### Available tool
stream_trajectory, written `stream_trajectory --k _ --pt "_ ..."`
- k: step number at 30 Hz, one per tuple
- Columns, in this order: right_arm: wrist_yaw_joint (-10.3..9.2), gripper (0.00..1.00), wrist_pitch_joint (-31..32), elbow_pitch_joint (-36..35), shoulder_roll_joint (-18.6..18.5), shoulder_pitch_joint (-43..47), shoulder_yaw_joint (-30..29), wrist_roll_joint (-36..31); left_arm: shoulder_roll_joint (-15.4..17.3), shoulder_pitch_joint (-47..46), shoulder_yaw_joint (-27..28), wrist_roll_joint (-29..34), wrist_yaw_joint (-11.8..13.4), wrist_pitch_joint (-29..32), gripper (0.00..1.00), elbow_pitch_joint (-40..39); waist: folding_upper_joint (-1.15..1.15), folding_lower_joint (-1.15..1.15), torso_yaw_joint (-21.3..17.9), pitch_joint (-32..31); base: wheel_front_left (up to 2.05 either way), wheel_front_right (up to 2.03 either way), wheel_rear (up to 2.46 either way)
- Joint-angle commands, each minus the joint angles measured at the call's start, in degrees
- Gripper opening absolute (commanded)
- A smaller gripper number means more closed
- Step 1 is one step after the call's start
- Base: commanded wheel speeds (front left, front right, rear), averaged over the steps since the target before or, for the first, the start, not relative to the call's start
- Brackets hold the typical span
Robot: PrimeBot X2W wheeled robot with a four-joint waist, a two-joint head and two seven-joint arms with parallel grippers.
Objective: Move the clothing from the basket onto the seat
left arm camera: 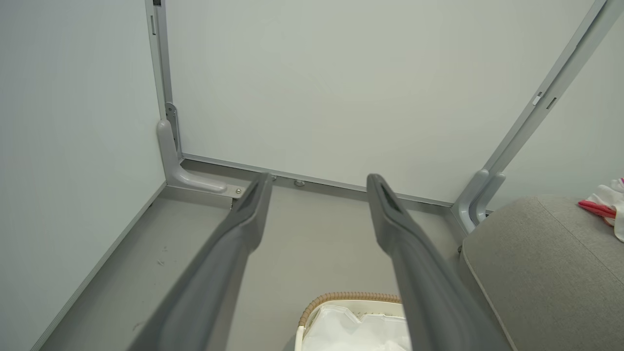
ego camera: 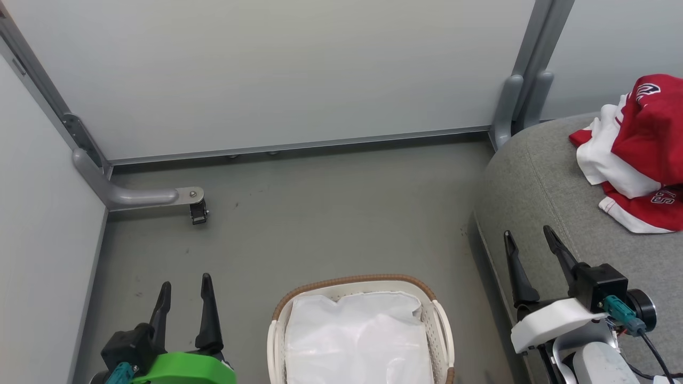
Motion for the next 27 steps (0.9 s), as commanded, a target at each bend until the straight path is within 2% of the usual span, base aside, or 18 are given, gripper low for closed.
stream_trajectory --k 1,16,17,21,27 --pt "-0.08 1.0 -0.3 0.2 -0.2 0.7 0.1 0.2 0.0 0.6 0.0 0.2 0.3 0.0 1.0 0.2 0.0 0.0 -0.1 0.0 0.0 0.0 0.0" --pt "-0.08 1.0 -0.3 0.8 -0.2 0.4 0.3 0.9 0.0 -1.0 -0.5 0.7 0.3 0.0 1.0 1.1 0.0 0.0 -0.2 0.3 0.0 0.0 0.0" --pt "0.0 0.0 0.0 0.7 0.0 0.0 0.3 0.6 0.0 -0.2 -0.5 0.5 0.1 0.0 0.0 1.1 0.0 0.0 -0.2 0.3 0.0 0.0 0.0" --pt "0.0 0.0 0.4 2.4 0.3 0.5 0.2 1.4 0.0 0.1 -0.7 -0.2 0.0 0.2 0.0 2.8 0.0 0.0 -0.2 0.3 0.0 0.0 0.0" --pt "0.0 0.0 2.4 2.4 0.3 0.3 -0.7 8.4 0.0 -0.5 0.4 -6.2 -0.5 2.0 0.0 2.6 0.0 0.0 -0.4 0.2 0.0 0.0 0.0"
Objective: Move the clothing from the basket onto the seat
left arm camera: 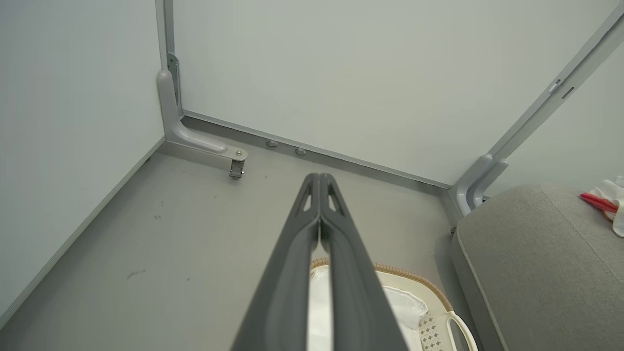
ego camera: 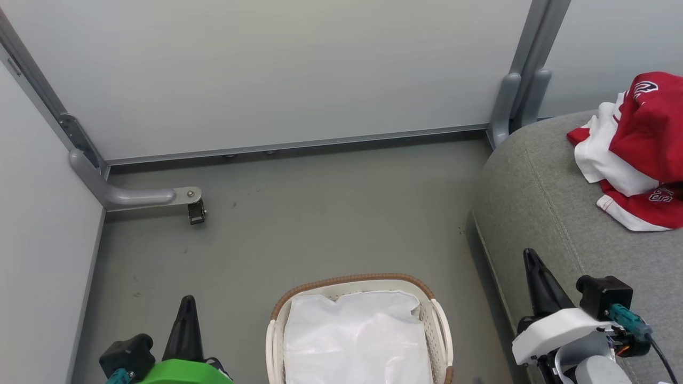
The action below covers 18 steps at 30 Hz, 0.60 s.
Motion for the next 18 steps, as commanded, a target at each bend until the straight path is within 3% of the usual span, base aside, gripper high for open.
stream_trajectory --k 1,18 --pt "0.0 0.0 0.6 -1.0 -0.2 -1.0 -0.4 2.9 0.1 -1.1 0.6 -2.5 -0.4 0.6 0.0 -0.9 0.0 0.0 -0.1 0.0 0.0 0.0 0.0" --pt "-0.02 0.0 4.7 -1.8 -0.3 -0.9 -1.9 20.1 0.1 -2.8 3.4 -17.0 -1.7 4.9 0.0 -1.5 0.0 0.0 -0.6 -0.1 0.0 0.0 0.0"
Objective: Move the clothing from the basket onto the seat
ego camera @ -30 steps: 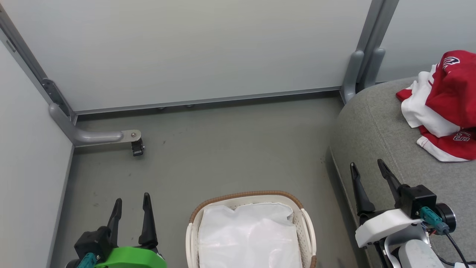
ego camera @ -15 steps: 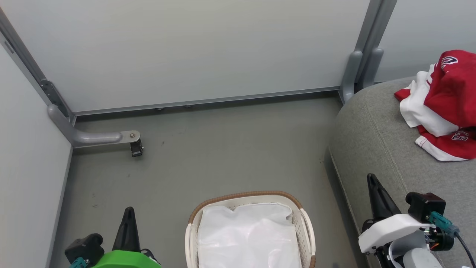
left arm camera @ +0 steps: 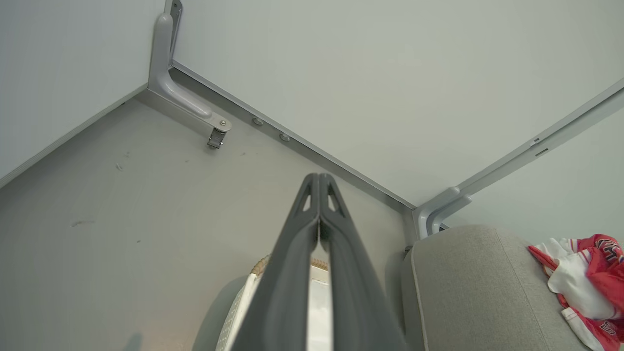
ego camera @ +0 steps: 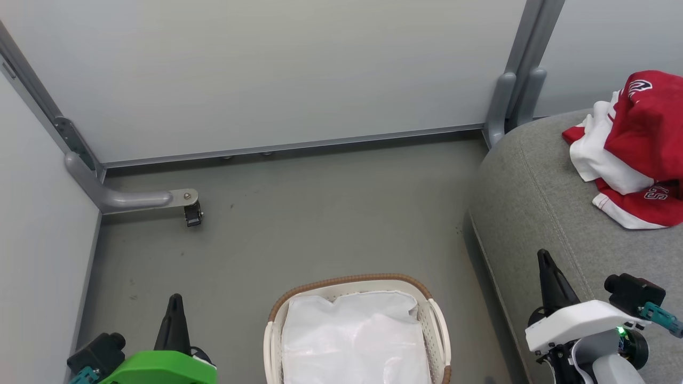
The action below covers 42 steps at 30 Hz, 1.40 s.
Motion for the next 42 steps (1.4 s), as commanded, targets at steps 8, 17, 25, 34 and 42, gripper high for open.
stream_trajectory --k 8,17,25,34,42 --pt "-0.02 0.0 2.0 -1.3 -0.3 -0.9 -1.0 8.4 0.1 -2.6 1.6 -7.2 -0.8 2.0 0.0 -1.2 0.0 0.0 -0.3 0.0 0.0 0.0 0.0" --pt "-0.02 0.0 3.8 -1.5 -0.4 -1.0 -1.6 15.4 0.1 -3.3 2.7 -13.1 -1.3 3.8 0.0 -1.4 0.0 0.0 -0.6 -0.1 0.0 0.0 0.0" --pt "-0.03 0.0 5.3 -1.7 -0.4 -1.1 -2.2 21.4 0.2 -3.8 3.7 -18.3 -1.8 5.3 0.0 -1.6 0.0 0.0 -0.8 -0.1 0.0 0.0 0.0" --pt "-0.03 0.0 6.8 -1.8 -0.5 -1.1 -2.8 27.3 0.2 -4.4 4.7 -23.2 -2.2 6.8 0.0 -1.8 0.0 0.0 -1.1 -0.2 0.0 0.0 0.0" --pt "-0.04 0.0 8.1 -2.0 -0.5 -1.2 -3.3 32.4 0.2 -4.9 5.5 -27.5 -2.6 8.2 0.0 -1.9 0.0 0.0 -1.4 -0.2 0.0 0.0 0.0"
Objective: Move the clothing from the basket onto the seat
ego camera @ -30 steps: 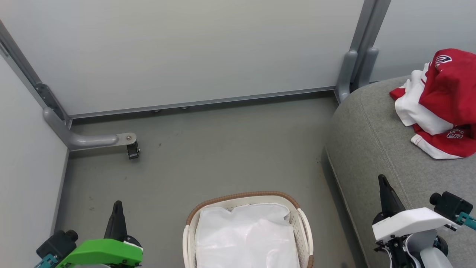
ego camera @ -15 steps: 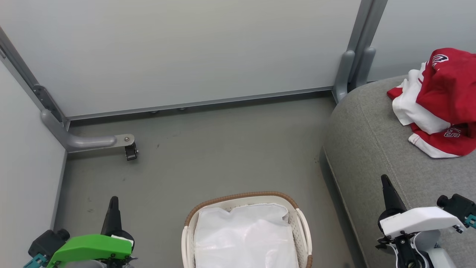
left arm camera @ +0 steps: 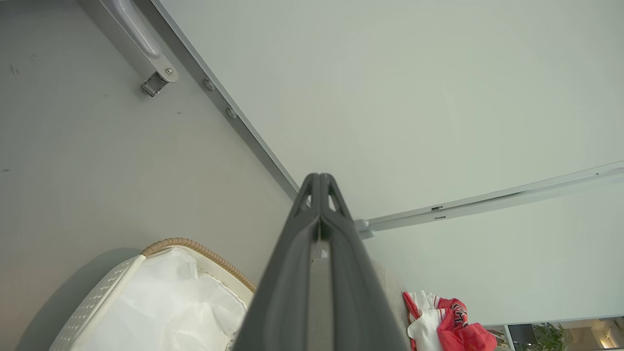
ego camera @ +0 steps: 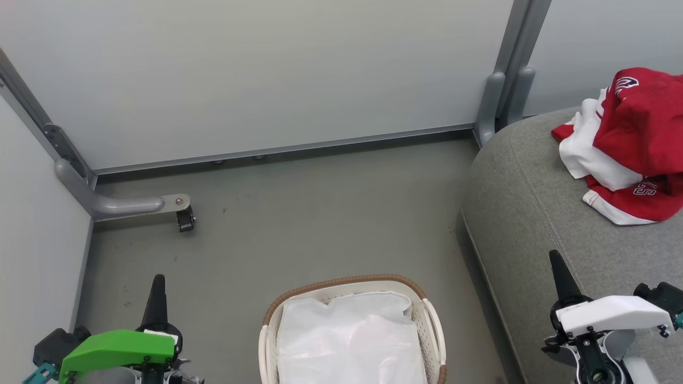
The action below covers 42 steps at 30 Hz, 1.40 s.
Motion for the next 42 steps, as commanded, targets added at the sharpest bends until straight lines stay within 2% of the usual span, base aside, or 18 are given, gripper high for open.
stream_trajectory --k 1,42 --pt "-0.03 0.0 0.5 -0.7 -0.3 -1.0 -0.4 1.7 0.2 -1.5 0.5 -1.4 -0.5 0.5 0.0 -0.6 0.0 0.0 -0.1 0.0 0.0 0.0 0.0" --pt "-0.04 0.0 5.7 -1.2 -0.5 -1.1 -2.3 22.2 0.2 -3.5 3.8 -18.8 -2.0 5.8 0.0 -1.2 0.0 0.0 -1.4 -0.2 0.0 0.0 0.0"
